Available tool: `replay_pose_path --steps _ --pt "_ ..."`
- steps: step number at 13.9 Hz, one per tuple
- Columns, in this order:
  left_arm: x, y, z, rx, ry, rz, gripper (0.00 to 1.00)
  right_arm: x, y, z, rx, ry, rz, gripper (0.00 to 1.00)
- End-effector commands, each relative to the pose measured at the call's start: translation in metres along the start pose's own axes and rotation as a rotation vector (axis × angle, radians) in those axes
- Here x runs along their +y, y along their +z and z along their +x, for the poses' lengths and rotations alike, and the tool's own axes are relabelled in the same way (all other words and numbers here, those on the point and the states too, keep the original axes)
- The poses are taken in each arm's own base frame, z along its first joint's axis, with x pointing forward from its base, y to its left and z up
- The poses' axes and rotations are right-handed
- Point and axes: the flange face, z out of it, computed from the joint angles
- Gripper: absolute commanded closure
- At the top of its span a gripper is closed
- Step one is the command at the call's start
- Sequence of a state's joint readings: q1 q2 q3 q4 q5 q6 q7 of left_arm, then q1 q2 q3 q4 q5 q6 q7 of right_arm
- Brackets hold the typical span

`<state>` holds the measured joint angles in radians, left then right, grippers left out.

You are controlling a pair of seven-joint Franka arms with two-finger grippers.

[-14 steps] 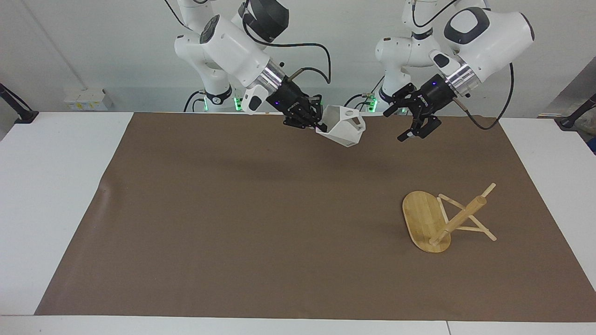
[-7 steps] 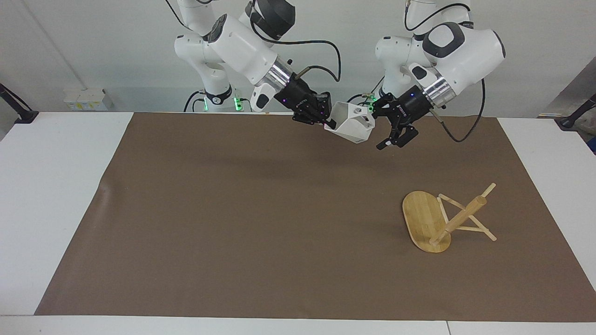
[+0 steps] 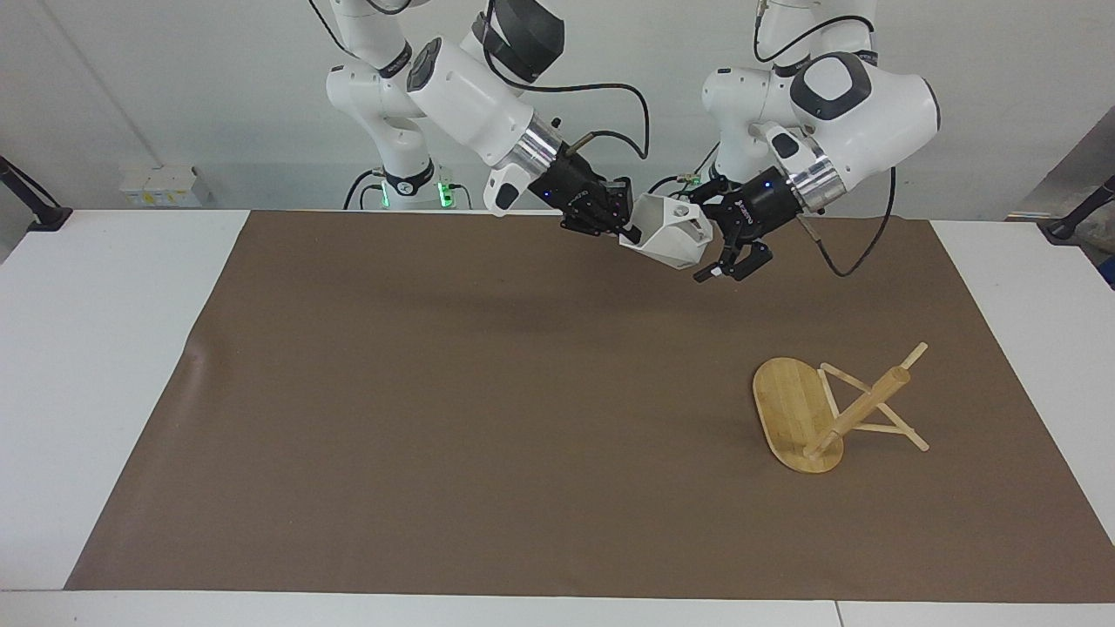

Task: Hang cup on rack
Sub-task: 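Grasp the cup body with the left gripper from the right gripper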

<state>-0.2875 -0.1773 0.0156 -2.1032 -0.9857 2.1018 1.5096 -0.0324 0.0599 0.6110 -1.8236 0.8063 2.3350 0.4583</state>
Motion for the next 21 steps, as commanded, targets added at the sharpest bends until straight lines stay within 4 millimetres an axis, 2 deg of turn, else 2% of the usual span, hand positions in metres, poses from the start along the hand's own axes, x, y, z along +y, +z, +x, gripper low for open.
replay_pose_path --steps 1,3,4,5,6,14,16,18,19,21 --pt "0.0039 -0.0005 0.0009 0.019 -0.014 -0.017 0.0 -0.0015 0.0009 -0.0022 -0.005 0.034 0.025 1.0" --pt "0.0045 -0.0005 0.0007 0.018 -0.012 -0.019 0.0 -0.0018 0.0015 -0.0031 -0.007 0.034 0.024 1.0" --pt "0.005 -0.0006 -0.0004 0.019 -0.017 -0.022 0.56 -0.0018 0.0016 -0.0033 -0.009 0.037 0.023 1.0" --pt "0.0043 -0.0016 -0.0012 0.019 -0.021 -0.021 0.94 -0.0024 0.0013 -0.0034 -0.01 0.04 0.024 1.0" --pt "0.0048 -0.002 -0.0008 0.018 -0.019 -0.022 1.0 -0.0015 0.0021 -0.0039 -0.014 0.04 0.02 1.0" --pt "0.0029 -0.0024 -0.0016 0.017 -0.047 -0.015 1.0 -0.002 0.0019 -0.0041 -0.016 0.052 0.019 1.0" --pt "0.0033 -0.0021 -0.0016 0.018 -0.046 -0.019 1.0 -0.002 0.0019 -0.0041 -0.016 0.051 0.018 0.77" --pt "0.0029 -0.0024 -0.0016 0.018 -0.047 -0.015 1.0 -0.002 0.0019 -0.0041 -0.015 0.052 0.017 0.66" --pt "0.0028 -0.0025 -0.0016 0.018 -0.047 -0.014 1.0 -0.002 0.0019 -0.0041 -0.016 0.057 0.018 0.52" --pt "0.0028 -0.0025 -0.0016 0.018 -0.047 -0.014 1.0 -0.0006 0.0014 -0.0027 -0.014 0.063 0.017 0.5"
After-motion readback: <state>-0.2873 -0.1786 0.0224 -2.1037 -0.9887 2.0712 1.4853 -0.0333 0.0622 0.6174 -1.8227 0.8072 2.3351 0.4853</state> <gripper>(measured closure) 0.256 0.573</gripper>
